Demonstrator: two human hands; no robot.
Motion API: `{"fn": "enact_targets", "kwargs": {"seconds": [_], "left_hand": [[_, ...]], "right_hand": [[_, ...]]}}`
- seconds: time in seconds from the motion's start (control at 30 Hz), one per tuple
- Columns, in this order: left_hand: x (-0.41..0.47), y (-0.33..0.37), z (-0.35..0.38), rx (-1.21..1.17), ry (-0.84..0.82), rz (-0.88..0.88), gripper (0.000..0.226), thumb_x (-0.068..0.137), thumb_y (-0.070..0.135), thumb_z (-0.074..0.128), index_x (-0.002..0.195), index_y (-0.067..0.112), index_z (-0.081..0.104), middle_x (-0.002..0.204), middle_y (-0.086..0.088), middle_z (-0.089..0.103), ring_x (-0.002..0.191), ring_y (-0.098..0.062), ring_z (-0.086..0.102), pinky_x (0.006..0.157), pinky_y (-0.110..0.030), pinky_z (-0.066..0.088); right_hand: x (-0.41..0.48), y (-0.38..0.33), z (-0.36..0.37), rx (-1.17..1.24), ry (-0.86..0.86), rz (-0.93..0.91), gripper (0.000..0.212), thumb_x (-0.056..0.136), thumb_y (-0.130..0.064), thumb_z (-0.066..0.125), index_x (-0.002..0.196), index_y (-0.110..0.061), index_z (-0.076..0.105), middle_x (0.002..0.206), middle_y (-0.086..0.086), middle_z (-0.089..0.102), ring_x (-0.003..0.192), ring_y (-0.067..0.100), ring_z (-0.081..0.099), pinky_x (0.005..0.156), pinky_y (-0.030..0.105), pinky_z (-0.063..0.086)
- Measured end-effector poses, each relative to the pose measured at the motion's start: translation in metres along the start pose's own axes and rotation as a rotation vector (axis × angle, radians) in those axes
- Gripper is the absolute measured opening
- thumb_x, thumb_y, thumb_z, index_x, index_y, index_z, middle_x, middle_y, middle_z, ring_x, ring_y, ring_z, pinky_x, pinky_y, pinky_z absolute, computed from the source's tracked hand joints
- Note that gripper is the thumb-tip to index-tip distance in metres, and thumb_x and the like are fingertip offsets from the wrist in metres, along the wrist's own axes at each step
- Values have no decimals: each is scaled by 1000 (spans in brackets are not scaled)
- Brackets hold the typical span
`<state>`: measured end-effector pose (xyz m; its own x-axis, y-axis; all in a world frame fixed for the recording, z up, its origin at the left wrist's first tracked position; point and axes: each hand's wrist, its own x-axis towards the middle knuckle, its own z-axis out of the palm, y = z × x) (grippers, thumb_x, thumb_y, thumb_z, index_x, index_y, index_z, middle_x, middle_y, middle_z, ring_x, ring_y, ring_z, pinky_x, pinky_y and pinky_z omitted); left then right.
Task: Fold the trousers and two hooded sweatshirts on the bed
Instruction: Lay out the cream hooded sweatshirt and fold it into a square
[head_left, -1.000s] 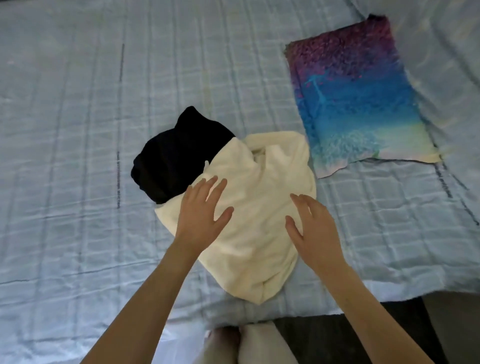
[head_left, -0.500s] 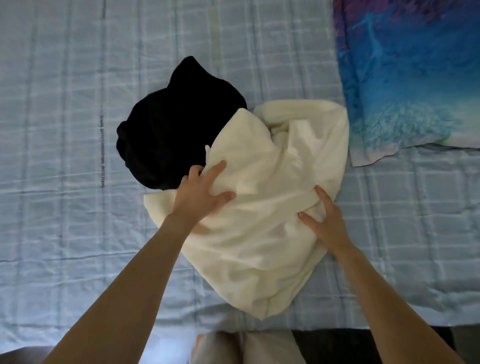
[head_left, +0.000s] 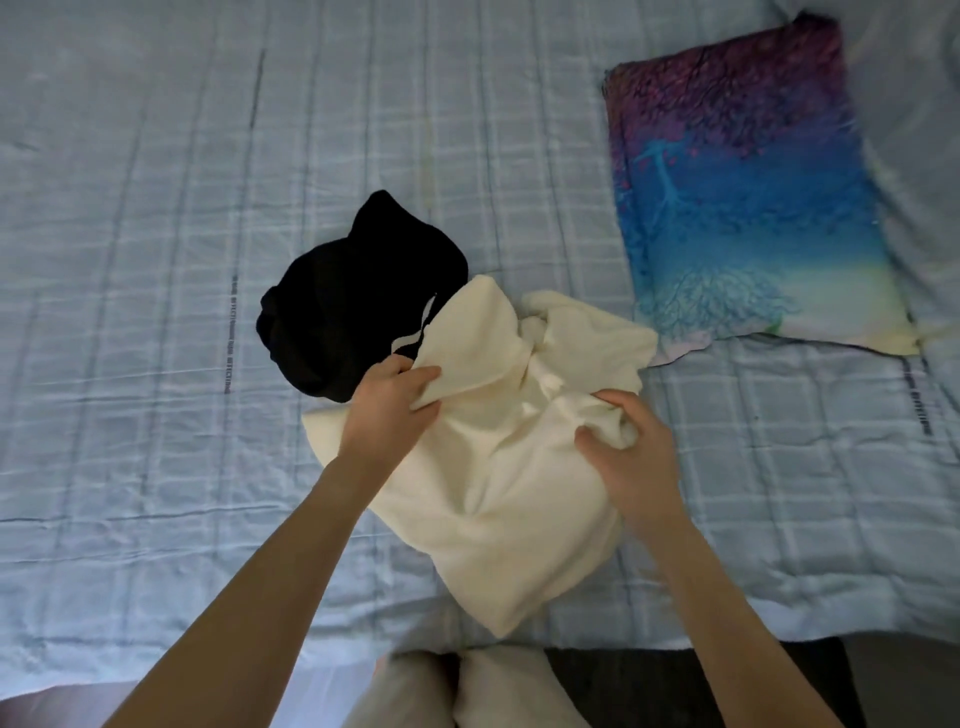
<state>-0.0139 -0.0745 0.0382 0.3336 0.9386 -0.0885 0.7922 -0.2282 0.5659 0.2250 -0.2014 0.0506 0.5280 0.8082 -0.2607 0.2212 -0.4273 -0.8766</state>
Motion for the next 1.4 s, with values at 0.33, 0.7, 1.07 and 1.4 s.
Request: {"fn": "enact_targets", "kwargs": {"seconds": [0.33, 0.7, 1.07, 1.4], "left_hand": [[-73, 59, -102, -544, 113, -115, 44, 72, 7, 84, 111, 25, 74, 99, 0, 63, 89, 3, 57, 80, -6, 42], [-165, 13, -240, -914, 309, -146, 47, 66, 6, 87, 103, 33, 77, 107, 10, 73, 94, -5, 68, 76, -18, 52], [-265, -199, -354, -861, 400, -206, 46, 67, 6, 88, 101, 35, 77, 110, 14, 72, 101, -19, 65, 90, -34, 53], [-296, -353, -434, -804, 460, -332, 47, 70, 4, 84, 104, 36, 76, 110, 14, 71, 94, -4, 63, 90, -26, 49]], "right_hand": [[-51, -95, -42, -39, -10, -229, 40, 75, -6, 82, 104, -29, 68, 106, -15, 68, 96, -12, 57, 77, -3, 36], [-144, -207, 14, -38, -93, -514, 43, 72, -1, 83, 92, -35, 66, 92, -38, 63, 89, -12, 56, 75, 3, 38], [-260, -250, 231, -22, -224, -501, 43, 74, -3, 81, 93, -37, 64, 94, -37, 63, 90, -15, 56, 71, -1, 38], [-294, -282, 412, -68, -380, -454, 38, 72, 5, 81, 100, -15, 67, 101, -15, 66, 90, -18, 56, 80, 0, 37]]}}
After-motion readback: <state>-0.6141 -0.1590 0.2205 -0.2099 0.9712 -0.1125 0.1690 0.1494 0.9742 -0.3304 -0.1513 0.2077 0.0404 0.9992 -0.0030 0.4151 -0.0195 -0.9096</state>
